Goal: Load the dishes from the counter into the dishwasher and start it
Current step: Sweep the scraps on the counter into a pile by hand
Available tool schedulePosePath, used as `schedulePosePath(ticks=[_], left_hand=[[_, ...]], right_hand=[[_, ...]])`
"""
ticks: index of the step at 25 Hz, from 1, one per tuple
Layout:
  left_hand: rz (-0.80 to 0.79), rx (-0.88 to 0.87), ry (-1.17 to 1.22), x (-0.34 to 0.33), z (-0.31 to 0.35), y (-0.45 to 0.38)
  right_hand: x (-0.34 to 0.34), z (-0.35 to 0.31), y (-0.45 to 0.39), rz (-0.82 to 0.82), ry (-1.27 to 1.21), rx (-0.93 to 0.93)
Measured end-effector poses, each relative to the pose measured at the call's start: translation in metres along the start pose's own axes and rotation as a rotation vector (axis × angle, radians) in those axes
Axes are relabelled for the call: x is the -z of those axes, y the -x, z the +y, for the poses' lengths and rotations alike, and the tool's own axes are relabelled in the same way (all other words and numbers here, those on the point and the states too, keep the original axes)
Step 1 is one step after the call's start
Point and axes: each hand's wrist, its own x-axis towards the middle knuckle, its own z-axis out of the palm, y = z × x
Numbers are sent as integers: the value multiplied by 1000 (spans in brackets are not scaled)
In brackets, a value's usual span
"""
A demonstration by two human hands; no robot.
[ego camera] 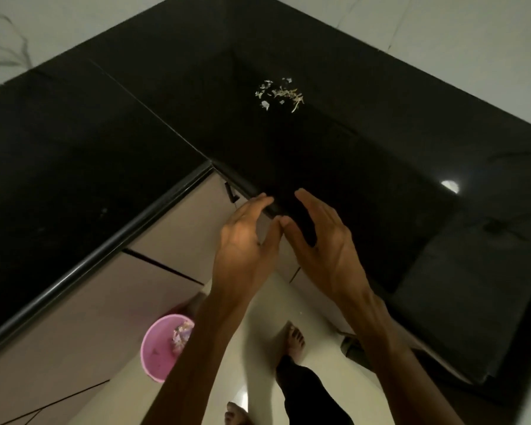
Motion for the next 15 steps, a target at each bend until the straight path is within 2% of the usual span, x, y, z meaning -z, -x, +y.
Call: schedulePosePath(ticks=[5, 9, 12, 15], left_hand=[[49, -8, 2, -13, 39, -49], [74, -4, 51, -20, 46, -77], [49, 37, 23, -31, 25, -95], [40, 57, -161, -38, -21, -118]], right_hand=[[40, 8, -46, 49, 26, 93], [57, 18, -78, 77, 41, 88], [58, 40, -99, -3, 176, -83], [51, 76, -112, -96, 360, -285]])
